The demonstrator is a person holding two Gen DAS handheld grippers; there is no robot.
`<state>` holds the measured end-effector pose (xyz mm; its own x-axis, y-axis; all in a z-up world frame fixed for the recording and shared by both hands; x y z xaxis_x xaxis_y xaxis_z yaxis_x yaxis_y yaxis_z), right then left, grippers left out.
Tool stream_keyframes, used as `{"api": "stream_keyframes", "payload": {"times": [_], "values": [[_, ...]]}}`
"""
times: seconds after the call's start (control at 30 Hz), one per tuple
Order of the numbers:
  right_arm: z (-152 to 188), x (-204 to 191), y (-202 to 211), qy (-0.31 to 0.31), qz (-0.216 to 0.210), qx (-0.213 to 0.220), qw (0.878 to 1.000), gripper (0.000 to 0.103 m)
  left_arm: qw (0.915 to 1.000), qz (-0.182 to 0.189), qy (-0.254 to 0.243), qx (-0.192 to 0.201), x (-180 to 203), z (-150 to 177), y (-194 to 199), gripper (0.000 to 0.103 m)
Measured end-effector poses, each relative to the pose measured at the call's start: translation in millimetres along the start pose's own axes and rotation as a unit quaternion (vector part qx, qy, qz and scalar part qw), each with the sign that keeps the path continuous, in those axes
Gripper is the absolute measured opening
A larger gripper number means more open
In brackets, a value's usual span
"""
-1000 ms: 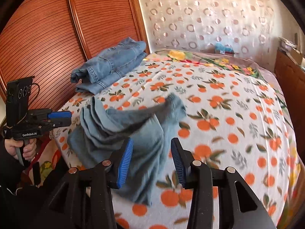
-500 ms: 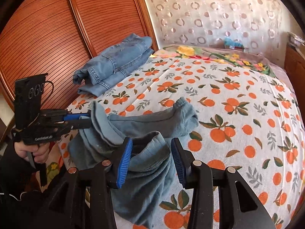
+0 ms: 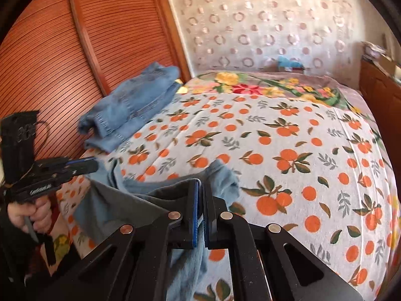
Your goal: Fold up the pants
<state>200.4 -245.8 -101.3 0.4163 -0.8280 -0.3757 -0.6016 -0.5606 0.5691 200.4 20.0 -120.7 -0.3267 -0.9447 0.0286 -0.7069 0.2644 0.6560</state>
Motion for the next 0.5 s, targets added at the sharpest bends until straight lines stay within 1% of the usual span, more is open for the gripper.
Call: {"api": "stream_keyframes", "payload": {"times": [0.07,0.1,0.13,0.2,0.33,0.43,0.5], "values": [[-1,3,-8,-0.011,0.019,-0.004,1.000,0.003,0.9999,-0.009,0.005,-0.007,-3,0,-5,0.010],[0,5,-11,-0.016,0.036,-0.004,0.999,0.005,0.9997,-0.017,0.007,-0.015,-5,1,-8,0.010],[0,5,-12,-0.021,0.042,-0.005,0.999,0.009,0.9996,-0.018,0.009,-0.018,-6,1,-9,0.012],[1,7,-8,-0.035,0.031,-0.002,0.999,0.012,0.9995,-0.009,0.020,-0.022,-11,4,-10,0.027],[3,2,8,-0.022,0.032,0.012,0.999,0.014,0.9995,-0.005,0.024,-0.021,-14,9,-4,0.028],[10,-3,24,-0.001,0.039,0.023,0.999,0.015,0.9997,-0.004,0.018,-0.018,-10,14,3,0.030],[15,-9,32,0.012,0.033,0.028,0.999,0.018,0.9998,0.005,0.010,-0.018,-5,19,6,0.032]]}}
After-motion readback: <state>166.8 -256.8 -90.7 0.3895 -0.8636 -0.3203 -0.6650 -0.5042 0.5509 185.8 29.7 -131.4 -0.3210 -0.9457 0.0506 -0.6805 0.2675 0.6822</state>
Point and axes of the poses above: each gripper's, at about its wrist camera, not at the fingertips, and y roughly against the way its jaws point, x to its right, z to its underside, the point moved 4 cm from there along -y, roughly the way its jaws point, and after that the axes turned 12 degrees about -y, right-handed, at the moved point
